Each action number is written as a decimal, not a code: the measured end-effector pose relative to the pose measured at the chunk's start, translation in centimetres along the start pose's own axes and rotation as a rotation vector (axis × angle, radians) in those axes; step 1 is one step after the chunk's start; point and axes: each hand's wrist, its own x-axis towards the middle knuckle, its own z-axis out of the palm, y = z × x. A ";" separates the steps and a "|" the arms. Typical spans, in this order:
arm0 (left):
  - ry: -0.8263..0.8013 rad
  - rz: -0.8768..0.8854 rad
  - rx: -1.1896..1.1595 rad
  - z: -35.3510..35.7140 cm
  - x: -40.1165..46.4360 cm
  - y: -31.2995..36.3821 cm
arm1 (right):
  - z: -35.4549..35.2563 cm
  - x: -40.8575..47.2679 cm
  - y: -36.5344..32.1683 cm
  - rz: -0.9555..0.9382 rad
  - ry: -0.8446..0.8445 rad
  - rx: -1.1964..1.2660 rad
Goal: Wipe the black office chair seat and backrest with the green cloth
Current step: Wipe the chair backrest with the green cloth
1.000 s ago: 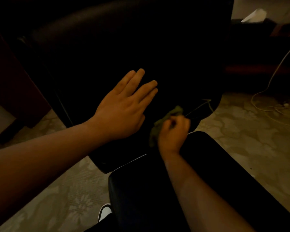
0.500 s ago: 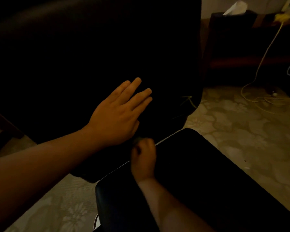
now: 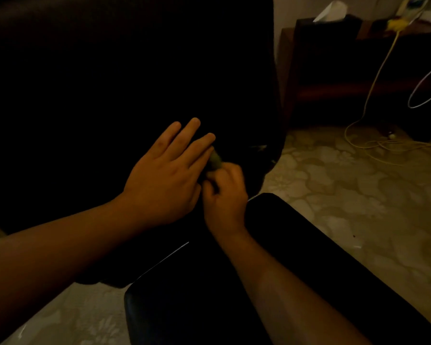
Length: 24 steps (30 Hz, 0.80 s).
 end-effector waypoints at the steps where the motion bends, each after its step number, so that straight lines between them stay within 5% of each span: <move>1: -0.009 -0.008 0.013 0.1 0.3 0.2 | -0.1 0.5 0.1 -0.053 -0.033 0.009; 7: -0.051 0.013 0.083 0.8 0.7 0.2 | -3.3 7.9 4.1 0.325 0.365 0.035; 11: -0.037 0.018 0.073 1.1 0.8 0.1 | -2.4 8.4 6.2 0.855 0.656 0.221; 14: -0.051 0.019 0.082 1.3 0.5 -0.2 | -2.2 8.5 6.6 1.160 0.639 0.474; 16: -0.051 0.021 0.081 1.3 0.5 -0.2 | -2.0 8.0 5.3 1.120 0.558 0.394; 21: -0.064 0.012 0.096 1.3 0.7 0.1 | -2.0 7.1 1.4 0.507 0.317 0.102; 24: -0.065 0.019 0.078 1.2 0.8 0.1 | -2.2 8.0 2.1 0.549 0.420 0.161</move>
